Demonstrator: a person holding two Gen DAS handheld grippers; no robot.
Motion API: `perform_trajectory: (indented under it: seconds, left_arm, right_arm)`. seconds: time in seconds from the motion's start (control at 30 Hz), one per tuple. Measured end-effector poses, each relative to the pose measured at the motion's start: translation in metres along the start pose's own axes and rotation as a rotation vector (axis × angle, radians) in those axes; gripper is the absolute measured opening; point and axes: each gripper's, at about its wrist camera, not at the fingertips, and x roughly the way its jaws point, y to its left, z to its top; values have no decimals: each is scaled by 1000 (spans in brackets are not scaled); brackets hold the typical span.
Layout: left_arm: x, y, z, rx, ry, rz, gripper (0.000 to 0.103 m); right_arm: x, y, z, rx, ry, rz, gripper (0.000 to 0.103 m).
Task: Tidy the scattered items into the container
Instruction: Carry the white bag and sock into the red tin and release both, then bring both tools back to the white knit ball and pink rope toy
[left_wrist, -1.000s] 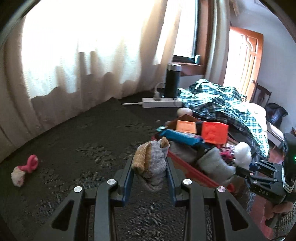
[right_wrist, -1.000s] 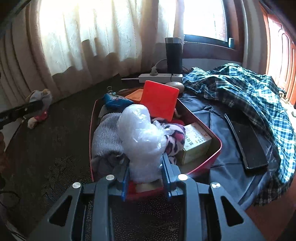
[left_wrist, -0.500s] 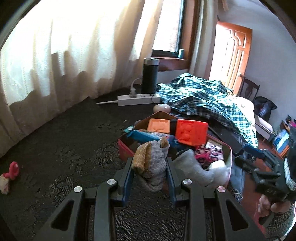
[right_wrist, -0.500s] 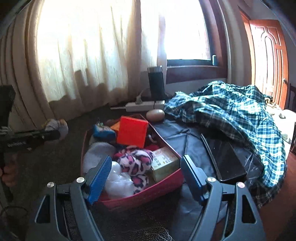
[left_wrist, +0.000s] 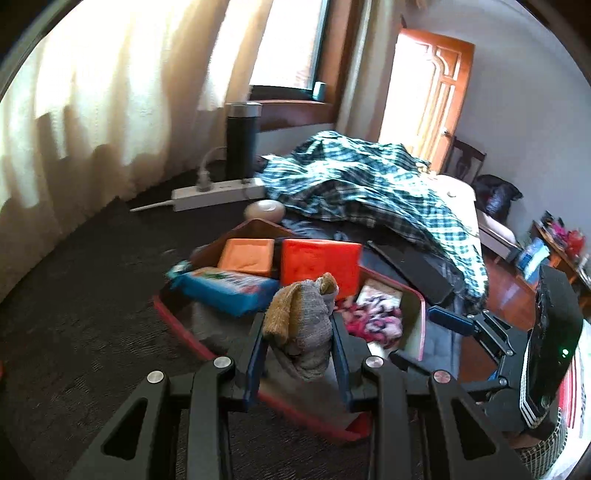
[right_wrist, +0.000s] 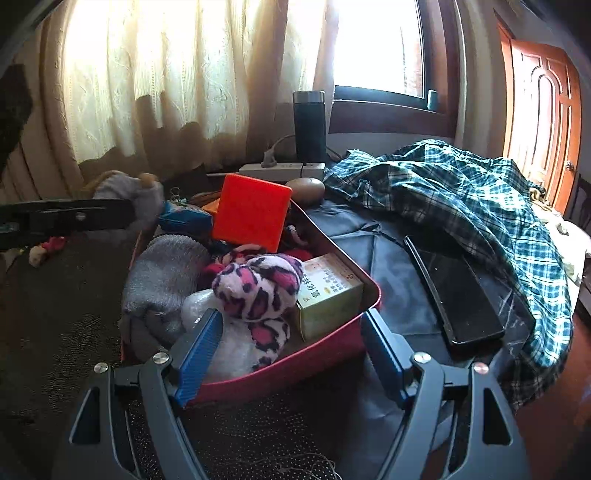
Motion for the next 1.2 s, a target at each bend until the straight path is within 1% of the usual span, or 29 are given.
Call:
perform_trajectory:
  seconds: [0.17,0.2,0.23,0.3,0.33,0.47,0.6,0.67,0.77,0.87,0.93,1.0,1.07,1.13,1.2]
  left_arm:
    - [21,-24,8,59,18,-50,34]
    - [26,-26,8,63,24,-55,36]
    - [29,-26,8,53,30,-53,41]
    - [35,-25,7,34,42,-48,76]
    - [39,-24,7,24,48,-46,81]
    - [33,-17,5,-5,41,-41,83]
    - [8,0,3,-46,-10,-19,83]
    - [-3,10,1,-65,-31,-8,83]
    - [-19,26,-4,-91,-55,35,83]
    - [-28,41,-10,-121,-61,64,83]
    - [-34,51,-17,-138,-60,80,83]
    - [-40,62,-23,-154,-62,97,83]
    - [-46,74,-30,-170,-66,115,83]
    - [-53,85,-36,-185,-70,133,83]
    - [-59,97,-42,-201,-74,151,83]
  right_arm:
    - [-12,-18,-1,55,-33,-3,80]
    - [-14,-21,0,65,-38,-6,80]
    - [-16,-23,0,72,-43,-8,80]
    - [-20,-26,0,82,-50,-16,80]
    - [-21,-27,1,83,-51,-18,80]
    - [-22,-28,2,94,-57,-17,80]
    - [-25,-21,12,95,-84,7,80]
    - [-26,-13,20,84,-101,28,80]
    - [-20,7,37,38,-117,55,80]
    - [-5,29,56,-13,-114,59,80]
    - [14,40,64,-42,-77,12,80]
    - [30,43,65,-50,-31,-41,80]
    - [40,42,62,-46,4,-59,80]
    - [46,45,58,-65,35,-97,80]
    - [55,45,52,-70,77,-93,80]
